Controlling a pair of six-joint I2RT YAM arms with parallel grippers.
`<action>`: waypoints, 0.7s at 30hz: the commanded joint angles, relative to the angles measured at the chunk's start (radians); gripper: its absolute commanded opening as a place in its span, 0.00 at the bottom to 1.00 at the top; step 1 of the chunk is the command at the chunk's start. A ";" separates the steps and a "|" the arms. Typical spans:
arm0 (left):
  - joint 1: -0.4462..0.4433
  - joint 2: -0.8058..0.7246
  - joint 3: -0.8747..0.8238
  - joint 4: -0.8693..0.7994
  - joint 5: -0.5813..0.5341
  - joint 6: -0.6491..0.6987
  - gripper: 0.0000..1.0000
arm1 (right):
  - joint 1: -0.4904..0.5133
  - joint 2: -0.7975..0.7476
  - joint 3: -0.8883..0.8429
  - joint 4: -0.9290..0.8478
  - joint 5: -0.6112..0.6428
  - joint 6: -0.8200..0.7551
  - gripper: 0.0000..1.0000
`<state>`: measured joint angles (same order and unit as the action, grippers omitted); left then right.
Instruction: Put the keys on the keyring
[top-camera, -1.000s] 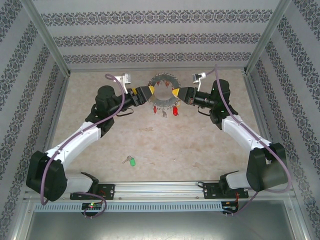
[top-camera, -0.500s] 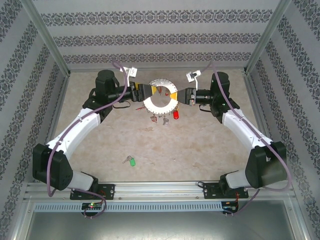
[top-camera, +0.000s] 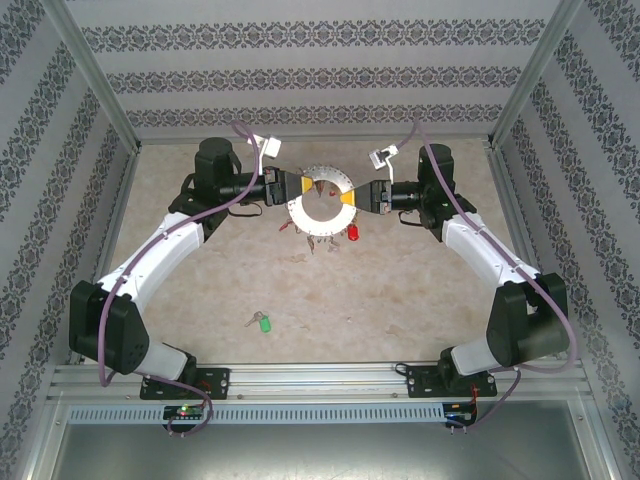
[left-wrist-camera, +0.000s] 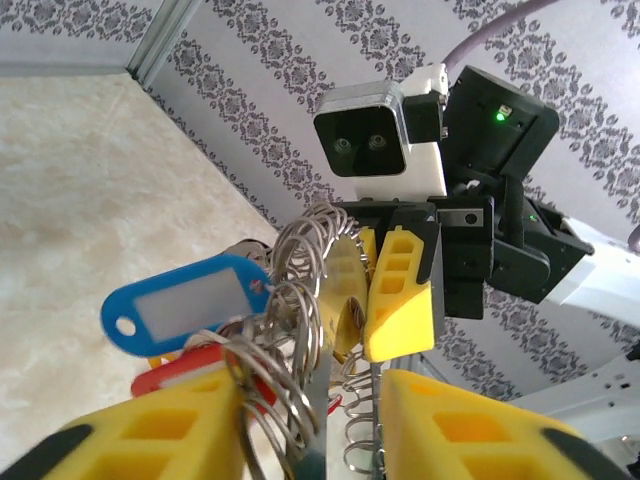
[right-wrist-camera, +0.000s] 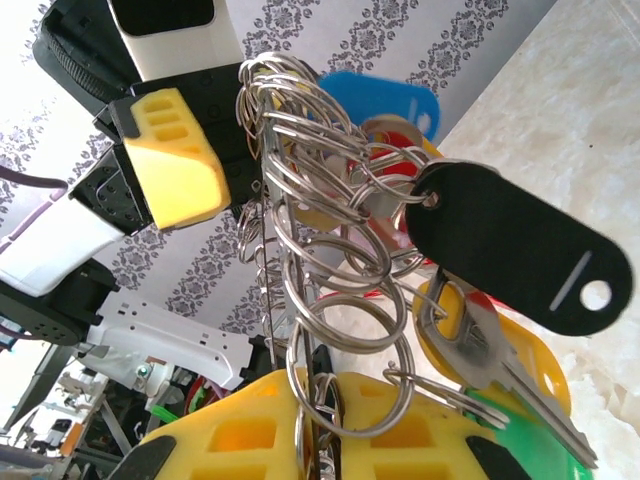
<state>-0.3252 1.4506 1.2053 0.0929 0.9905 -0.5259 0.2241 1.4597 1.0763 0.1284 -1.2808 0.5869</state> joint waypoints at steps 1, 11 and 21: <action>0.006 0.009 0.042 0.006 0.045 0.010 0.26 | -0.009 -0.007 0.052 -0.037 -0.026 -0.081 0.04; 0.006 -0.003 -0.030 0.200 -0.015 -0.121 0.00 | -0.033 -0.064 0.067 -0.208 0.098 -0.216 0.20; 0.004 -0.045 -0.234 0.689 -0.252 -0.364 0.00 | -0.119 -0.333 -0.082 -0.206 0.611 -0.237 0.46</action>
<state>-0.3229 1.4567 1.0100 0.4683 0.8516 -0.7746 0.1051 1.2091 1.0435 -0.0921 -0.8730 0.3889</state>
